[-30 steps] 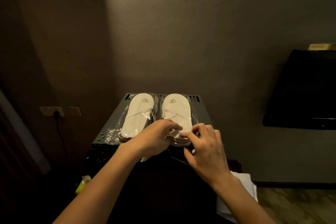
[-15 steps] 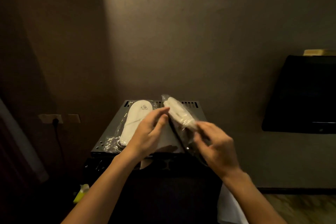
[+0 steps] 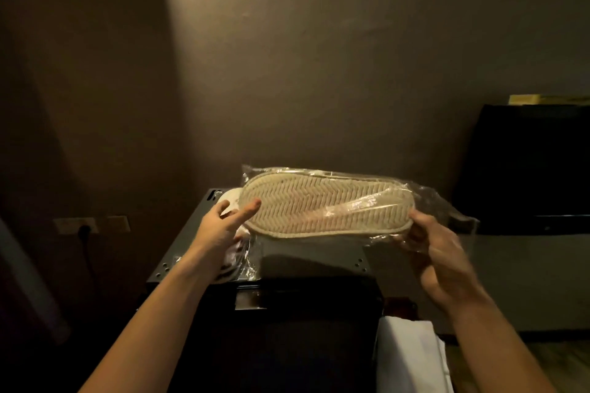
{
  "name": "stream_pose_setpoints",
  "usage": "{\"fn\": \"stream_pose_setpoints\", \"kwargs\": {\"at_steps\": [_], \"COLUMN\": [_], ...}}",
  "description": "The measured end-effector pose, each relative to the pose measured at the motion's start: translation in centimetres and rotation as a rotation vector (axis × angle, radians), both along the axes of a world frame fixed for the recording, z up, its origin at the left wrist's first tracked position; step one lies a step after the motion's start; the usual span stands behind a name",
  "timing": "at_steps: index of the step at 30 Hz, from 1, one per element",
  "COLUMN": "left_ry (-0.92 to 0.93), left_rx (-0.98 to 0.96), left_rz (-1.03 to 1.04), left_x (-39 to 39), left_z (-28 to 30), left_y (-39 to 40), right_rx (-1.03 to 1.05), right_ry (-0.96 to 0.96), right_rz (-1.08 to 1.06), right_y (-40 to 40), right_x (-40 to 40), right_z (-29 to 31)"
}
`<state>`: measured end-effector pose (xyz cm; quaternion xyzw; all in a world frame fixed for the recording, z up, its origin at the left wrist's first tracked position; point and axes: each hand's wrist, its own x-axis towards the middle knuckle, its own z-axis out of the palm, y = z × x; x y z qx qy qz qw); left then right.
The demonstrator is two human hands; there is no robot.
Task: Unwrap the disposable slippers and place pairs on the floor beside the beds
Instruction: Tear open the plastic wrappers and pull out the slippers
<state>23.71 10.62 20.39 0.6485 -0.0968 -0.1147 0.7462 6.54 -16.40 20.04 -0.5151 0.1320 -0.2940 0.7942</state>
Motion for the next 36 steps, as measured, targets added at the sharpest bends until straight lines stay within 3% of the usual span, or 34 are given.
{"fn": "stream_pose_setpoints", "kwargs": {"at_steps": [4, 11, 14, 17, 19, 24, 29, 32, 34, 36], "left_ry": [-0.053, -0.127, -0.171, -0.298, -0.387, -0.443, -0.645, -0.585, -0.355, -0.104], "left_rx": [-0.048, -0.129, -0.142, -0.175, -0.161, -0.201, 0.029, -0.044, -0.302, -0.400], "left_rz": [-0.142, -0.033, -0.025, -0.033, -0.057, -0.272, -0.260, -0.187, -0.090, -0.083], "left_x": [-0.9, -0.9, -1.2, -1.3, -1.3, -2.0, -2.6, -3.3, -3.3, -3.4], "left_z": [0.1, -0.8, -0.8, -0.9, -0.9, -0.9, -0.7, -0.7, -0.8, -0.7], "left_y": [0.4, 1.2, 1.6, 2.2, 2.5, 3.2, 3.4, 2.7, 2.7, 2.8], "right_rx": [0.074, 0.534, 0.649, 0.673, 0.662, 0.319, 0.302, 0.362, 0.390, 0.363], "right_ry": [0.055, -0.216, -0.205, -0.076, -0.061, -0.144, -0.047, -0.028, -0.043, -0.036], "right_rz": [0.040, 0.282, 0.214, 0.072, 0.089, 0.294, 0.228, 0.144, 0.116, 0.114], "right_y": [-0.9, -0.1, 1.3, 2.2, 3.3, 5.5, 6.3, 6.6, 6.2, 6.2], "right_x": [0.1, -0.9, -0.3, 0.4, 0.4, -0.8, -0.1, 0.6, 1.0, 1.1], "right_z": [-0.6, -1.4, -2.6, -3.9, -4.0, -0.9, 0.6, 0.8, 0.7, 0.5]}}
